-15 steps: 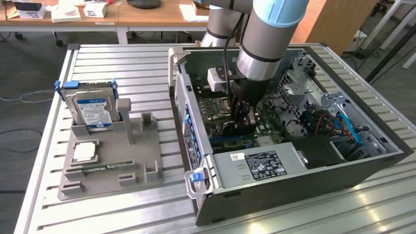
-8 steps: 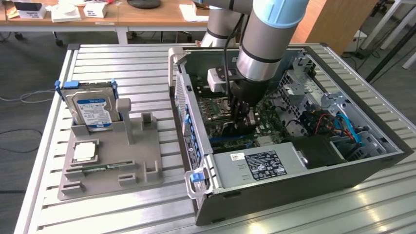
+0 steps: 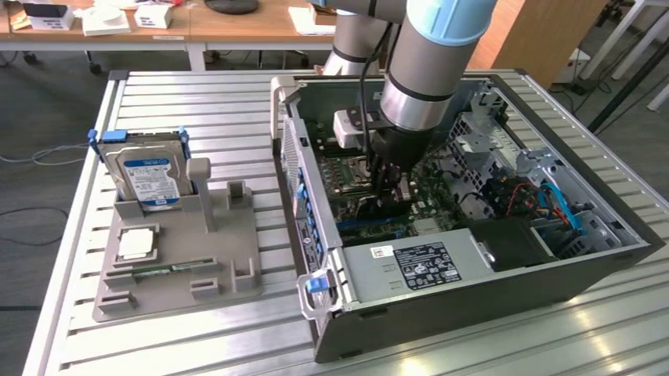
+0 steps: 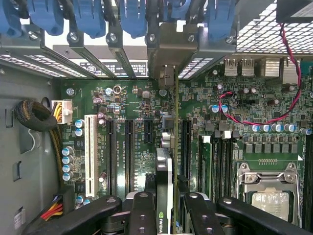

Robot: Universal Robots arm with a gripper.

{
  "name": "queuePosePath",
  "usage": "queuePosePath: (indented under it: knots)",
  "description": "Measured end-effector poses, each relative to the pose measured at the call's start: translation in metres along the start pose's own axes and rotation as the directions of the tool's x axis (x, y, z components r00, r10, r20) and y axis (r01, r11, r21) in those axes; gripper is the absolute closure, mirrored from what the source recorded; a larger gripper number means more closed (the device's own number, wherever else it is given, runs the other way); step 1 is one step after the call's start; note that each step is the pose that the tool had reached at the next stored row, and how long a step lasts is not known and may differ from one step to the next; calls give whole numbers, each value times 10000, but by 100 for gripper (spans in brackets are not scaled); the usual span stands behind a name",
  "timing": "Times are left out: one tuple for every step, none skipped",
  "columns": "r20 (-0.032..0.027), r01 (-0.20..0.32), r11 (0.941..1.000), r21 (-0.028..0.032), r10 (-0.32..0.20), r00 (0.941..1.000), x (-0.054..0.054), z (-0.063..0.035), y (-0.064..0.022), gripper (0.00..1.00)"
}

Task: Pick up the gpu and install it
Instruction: 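Insert the gpu into the slot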

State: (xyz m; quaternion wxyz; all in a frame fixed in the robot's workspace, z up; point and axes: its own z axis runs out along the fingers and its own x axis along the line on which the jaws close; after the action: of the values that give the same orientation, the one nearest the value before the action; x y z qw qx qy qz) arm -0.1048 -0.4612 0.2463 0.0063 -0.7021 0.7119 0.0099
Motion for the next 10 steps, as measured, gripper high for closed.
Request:
queuePosePath:
  knots:
    - [0,0,10000,0,0,10000,0,0,0,73]
    - [0,0,10000,0,0,10000,0,0,0,73]
    - [4,0,10000,1,0,10000,0,1,0,73]
    - [6,0,10000,2,0,10000,-1,3,0,72]
    - [5,0,10000,2,0,10000,-1,3,0,72]
    - [4,0,10000,2,0,10000,0,3,0,66]
    - [3,0,10000,2,0,10000,0,2,0,66]
    - [2,0,10000,1,0,10000,0,2,0,60]
    - [1,0,10000,1,0,10000,0,2,0,60]
    - [0,0,10000,0,0,10000,0,2,0,60]
